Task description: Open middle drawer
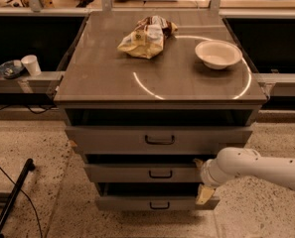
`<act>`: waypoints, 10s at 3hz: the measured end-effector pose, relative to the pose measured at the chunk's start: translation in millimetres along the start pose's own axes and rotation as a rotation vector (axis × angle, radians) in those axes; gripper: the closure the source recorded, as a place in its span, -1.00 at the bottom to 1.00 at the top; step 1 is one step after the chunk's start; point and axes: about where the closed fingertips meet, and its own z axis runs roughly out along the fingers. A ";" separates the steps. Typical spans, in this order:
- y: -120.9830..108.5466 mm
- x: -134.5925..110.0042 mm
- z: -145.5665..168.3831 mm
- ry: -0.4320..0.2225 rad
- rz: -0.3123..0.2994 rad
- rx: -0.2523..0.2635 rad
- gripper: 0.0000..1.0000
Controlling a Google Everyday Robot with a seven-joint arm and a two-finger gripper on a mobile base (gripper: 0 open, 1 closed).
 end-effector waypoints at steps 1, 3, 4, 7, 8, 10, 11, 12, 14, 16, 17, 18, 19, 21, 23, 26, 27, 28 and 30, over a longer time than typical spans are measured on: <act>6.2 1.4 -2.4 0.002 -0.004 -0.015 -0.64; 15.5 5.9 -6.3 0.000 -0.005 -0.038 -0.44; 21.2 10.9 -10.1 -0.004 -0.005 -0.046 -0.40; 40.5 11.5 -14.2 0.007 -0.035 -0.093 -0.19; 48.7 11.9 -17.2 0.012 -0.044 -0.109 -0.20; 94.3 17.9 -33.6 0.007 -0.081 -0.179 -0.18; 107.9 17.0 -42.7 0.002 -0.097 -0.192 0.02; 117.0 13.8 -50.7 -0.002 -0.115 -0.198 -0.02; 121.0 9.3 -66.0 -0.013 -0.149 -0.184 -0.06; 71.9 3.4 -93.7 0.018 -0.172 -0.087 0.22; 54.9 -7.6 -85.8 0.025 -0.186 -0.082 0.51; 54.9 -17.1 -58.0 0.029 -0.186 -0.125 0.80; 59.9 -24.6 -22.1 0.031 -0.178 -0.183 1.00; 67.7 -27.9 22.8 0.000 -0.163 -0.278 1.00; 102.3 -8.6 26.4 -0.058 -0.134 -0.358 1.00; 161.7 -0.7 -12.1 -0.081 -0.168 -0.439 1.00; 160.2 -3.2 -25.4 -0.104 -0.161 -0.401 1.00; 143.6 -6.5 -47.8 -0.132 -0.141 -0.293 1.00; 118.5 -2.3 -82.3 -0.132 -0.105 -0.142 0.67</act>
Offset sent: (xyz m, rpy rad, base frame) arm -0.0188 -0.0058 0.0028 -0.0082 0.0396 0.0288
